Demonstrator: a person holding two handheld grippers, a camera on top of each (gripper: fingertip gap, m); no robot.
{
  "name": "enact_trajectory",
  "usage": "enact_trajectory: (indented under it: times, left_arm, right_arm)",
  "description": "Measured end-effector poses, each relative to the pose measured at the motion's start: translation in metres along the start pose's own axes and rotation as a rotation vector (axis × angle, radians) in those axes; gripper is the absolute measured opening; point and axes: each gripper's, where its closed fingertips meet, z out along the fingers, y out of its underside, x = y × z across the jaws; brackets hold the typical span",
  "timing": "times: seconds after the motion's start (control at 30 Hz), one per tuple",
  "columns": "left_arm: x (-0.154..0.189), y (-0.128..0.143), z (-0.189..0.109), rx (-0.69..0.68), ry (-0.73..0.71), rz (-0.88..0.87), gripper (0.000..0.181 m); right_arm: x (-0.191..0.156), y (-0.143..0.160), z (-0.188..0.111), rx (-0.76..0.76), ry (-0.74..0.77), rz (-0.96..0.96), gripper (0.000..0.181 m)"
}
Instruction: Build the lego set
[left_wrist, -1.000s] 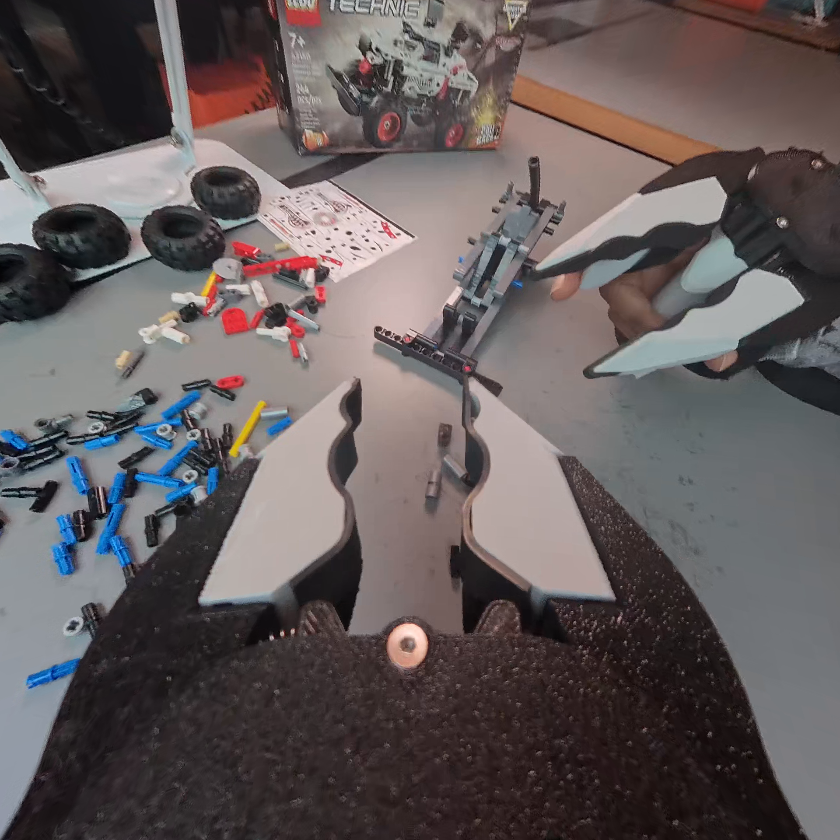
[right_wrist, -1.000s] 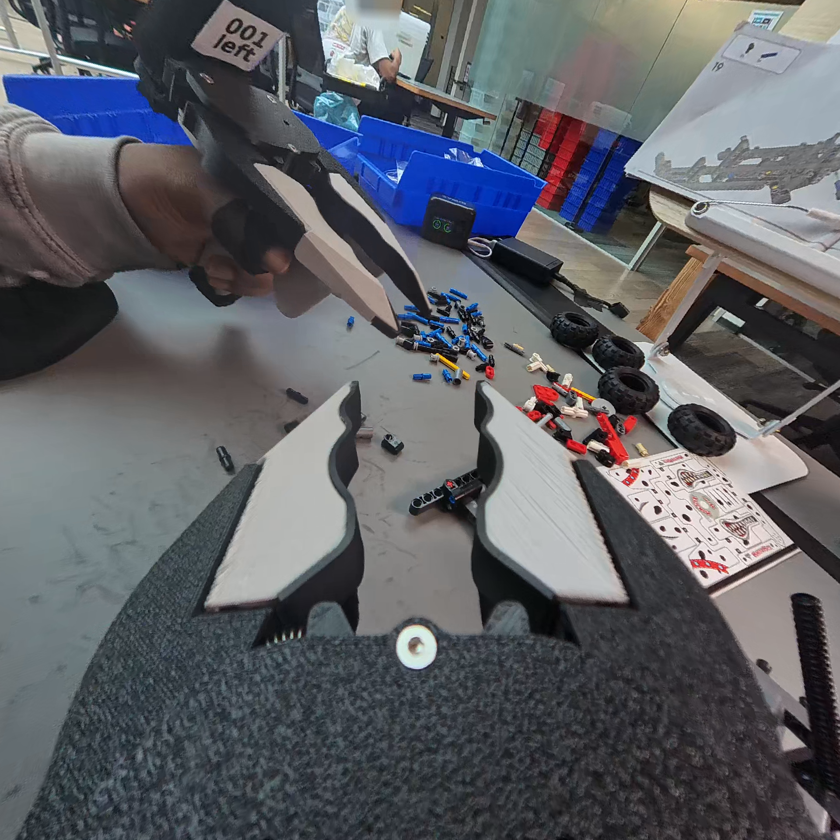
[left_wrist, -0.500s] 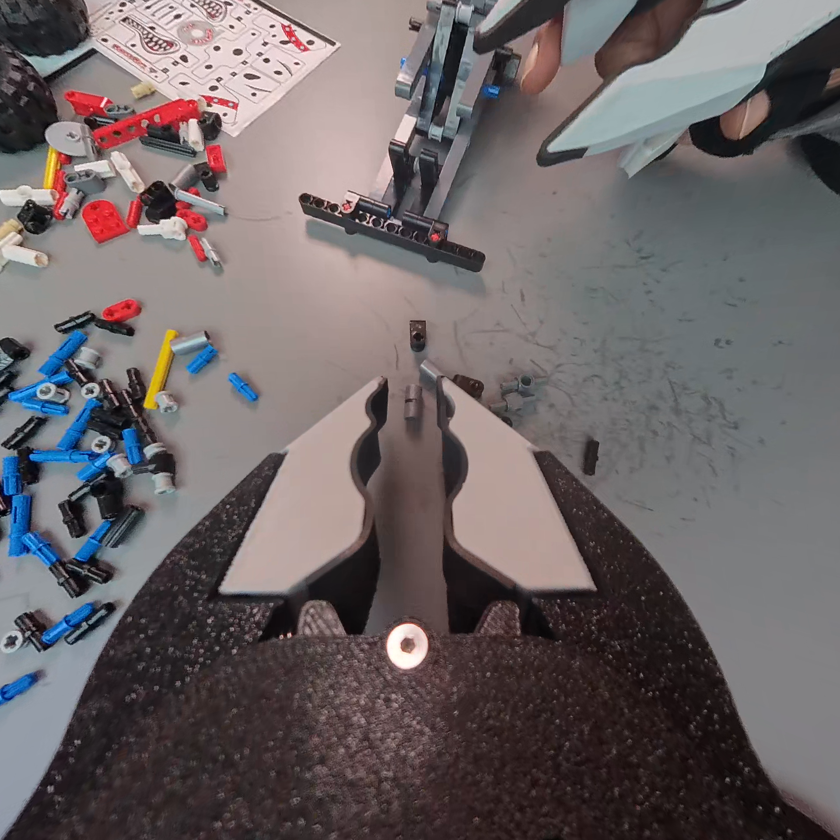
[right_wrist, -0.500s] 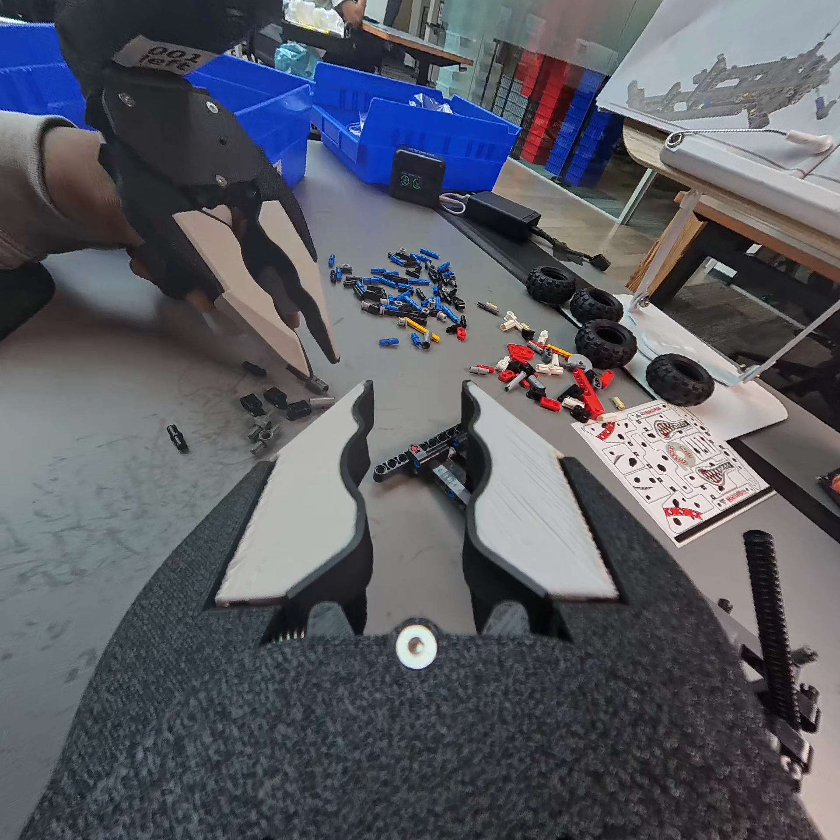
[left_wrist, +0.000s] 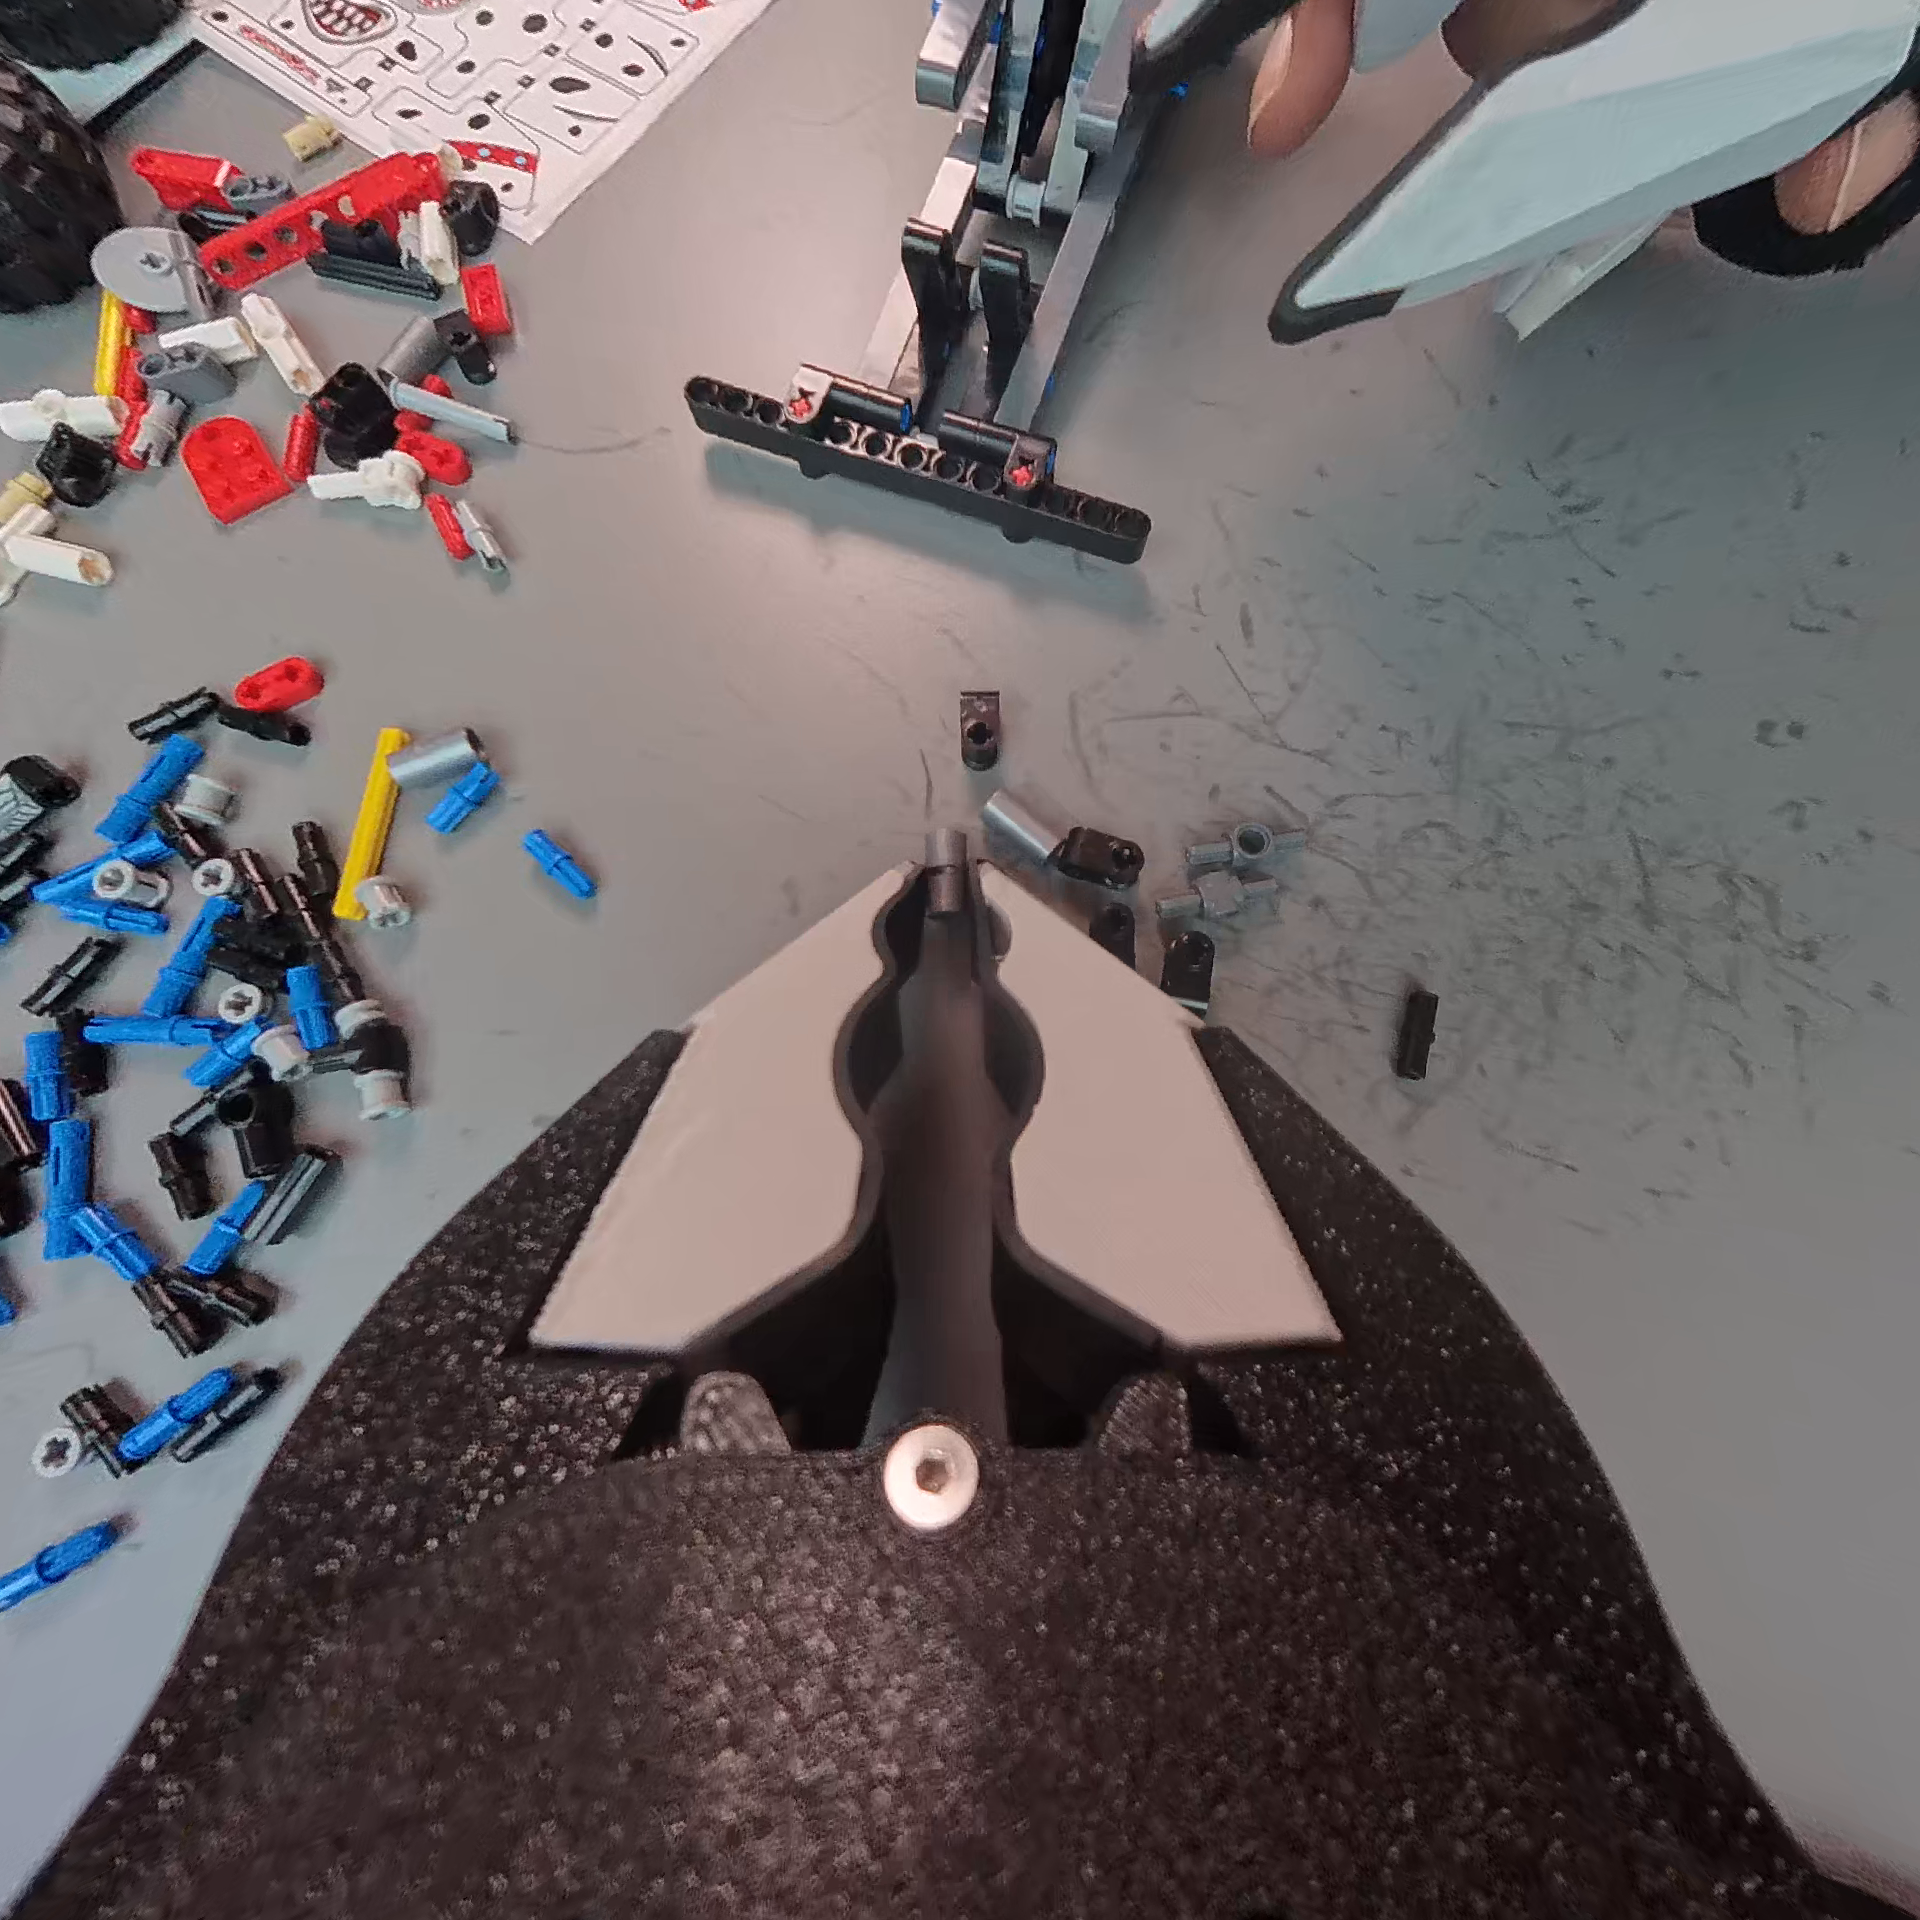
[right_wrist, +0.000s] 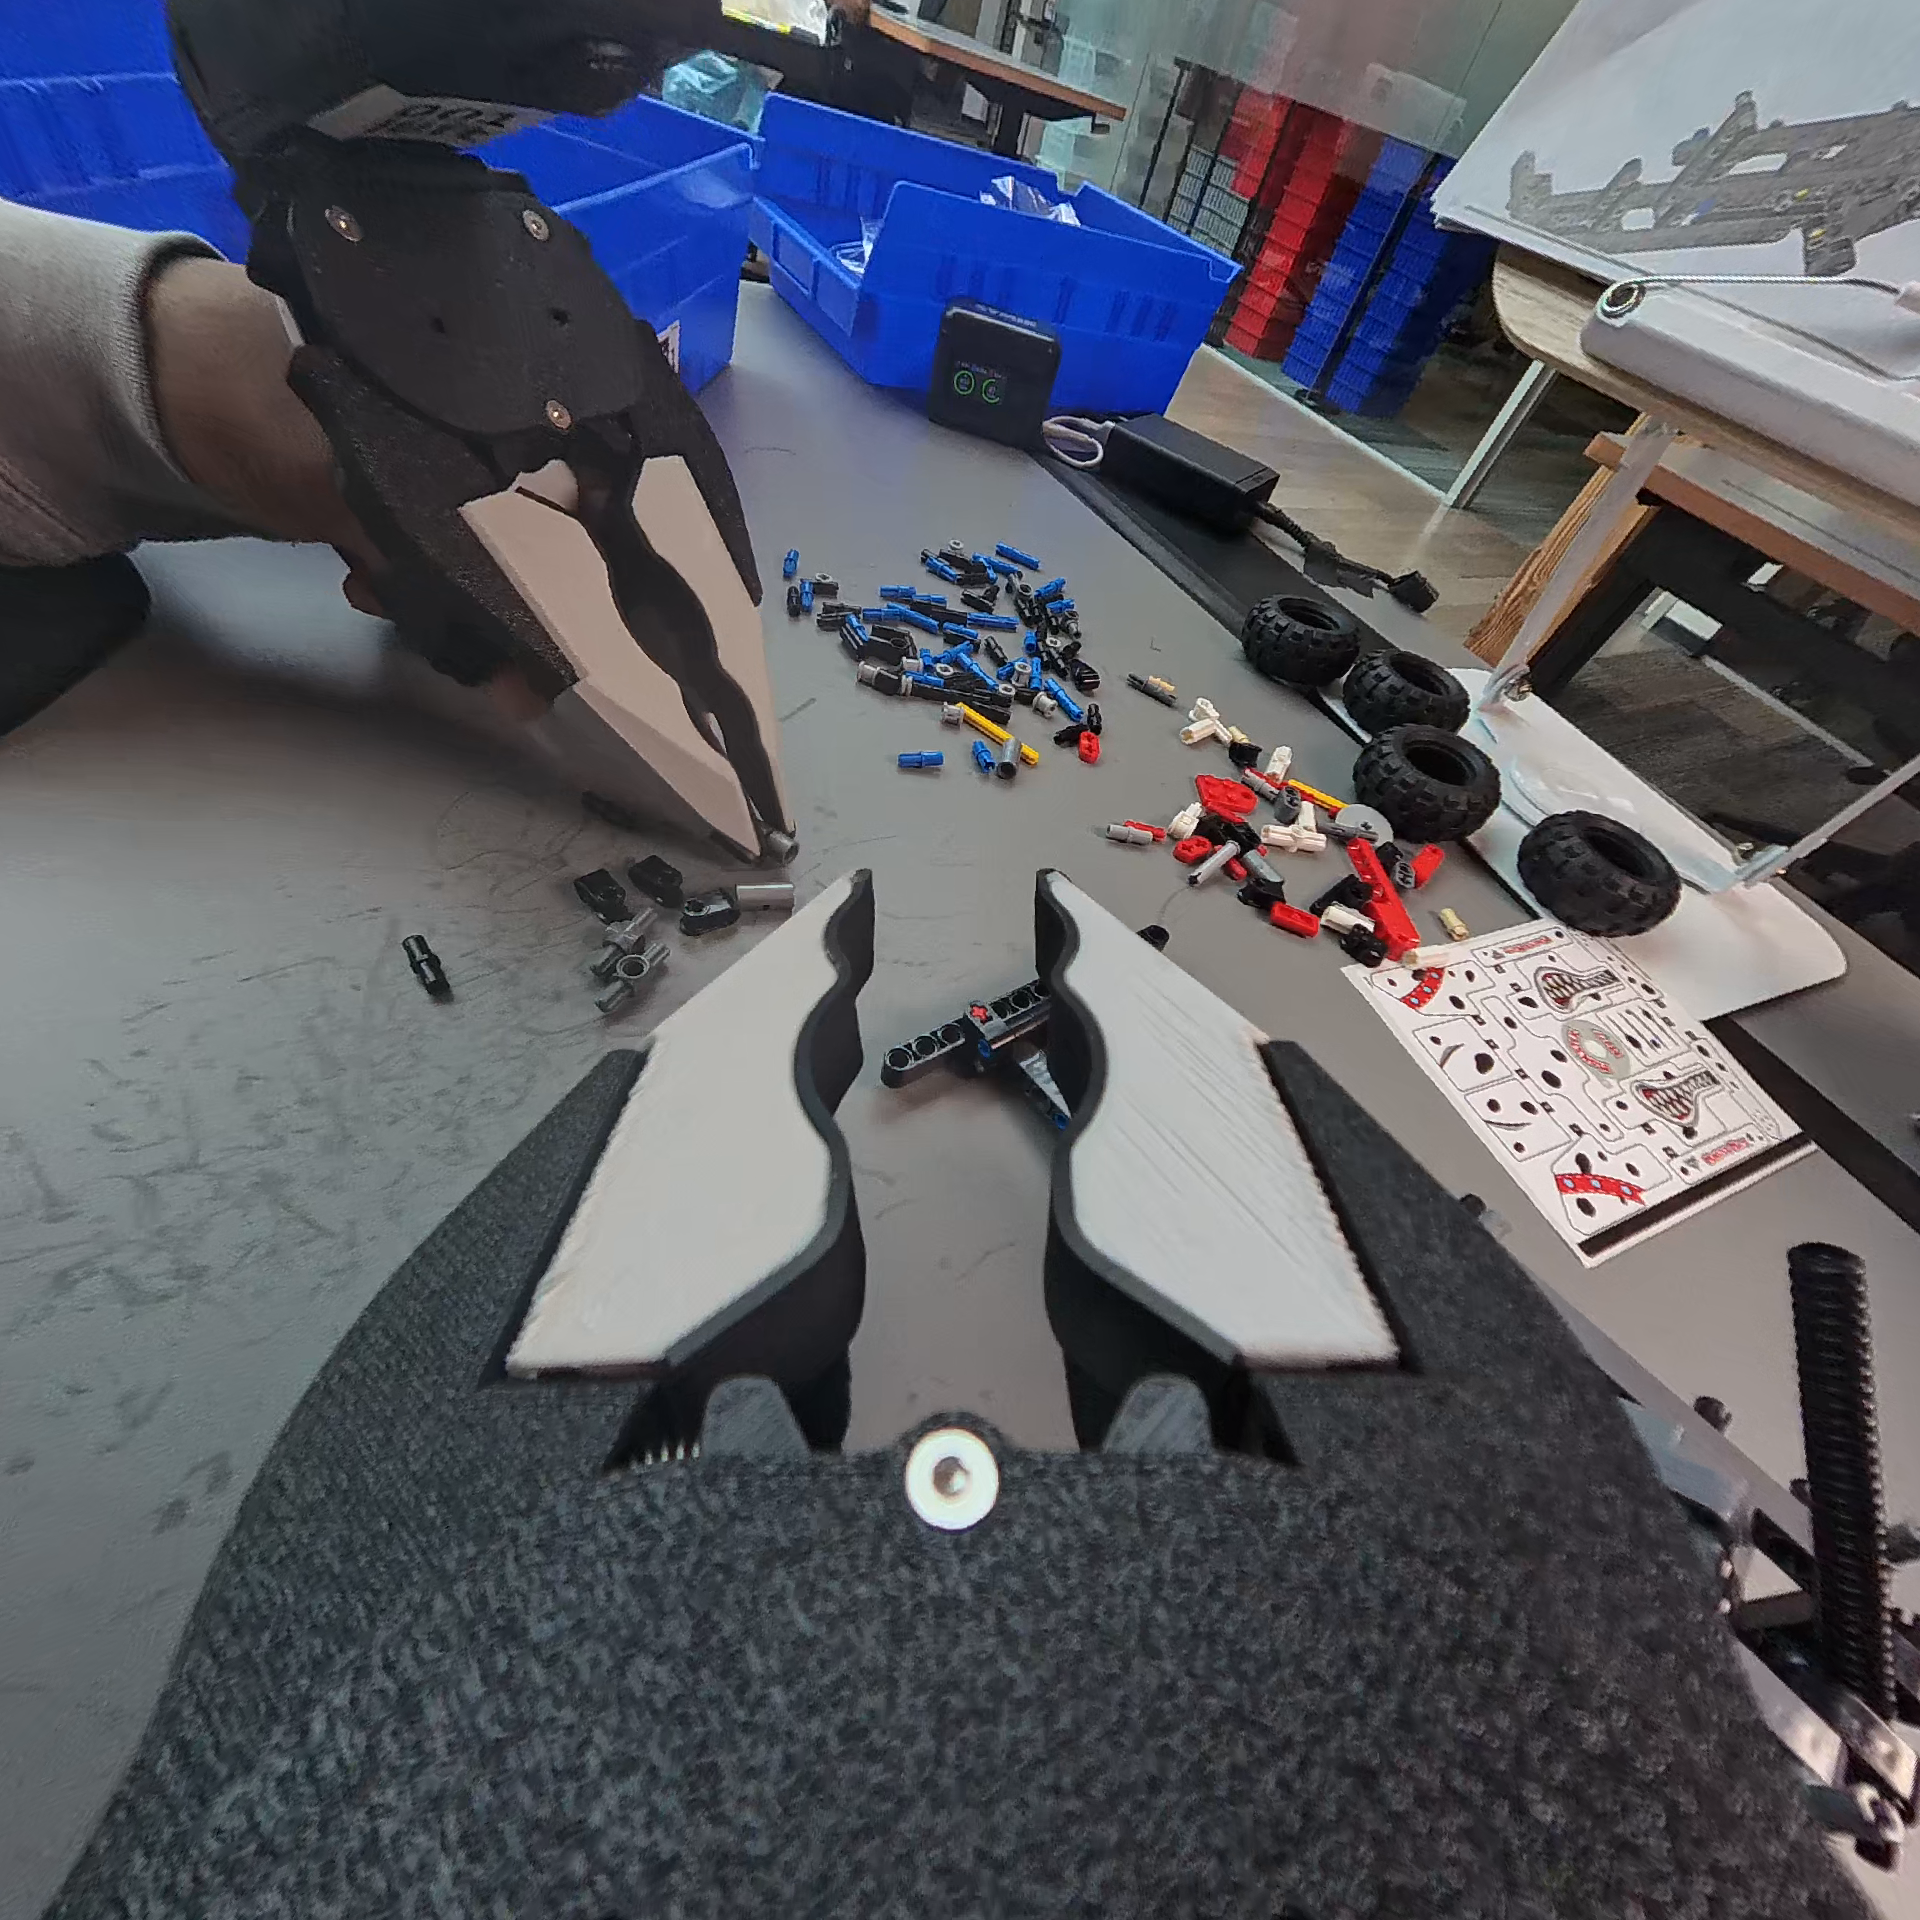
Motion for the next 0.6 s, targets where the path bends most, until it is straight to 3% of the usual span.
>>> enact_trajectory:
  times: [0.17,0.33,0.6]
  left_arm:
    - [0.000,-0.030,-0.015,0.177,0.017,-0.060,0.009]
    - [0.020,-0.069,-0.032,0.405,0.105,-0.069,0.009]
    - [0.055,-0.102,-0.055,0.618,0.340,-0.174,0.010]
  right_arm:
    - [-0.003,-0.001,0.000,0.008,-0.013,-0.015,0.030]
    - [-0.008,-0.004,0.000,0.028,-0.032,-0.035,0.030]
    - [-0.028,-0.040,-0.015,0.214,-0.094,-0.087,0.032]
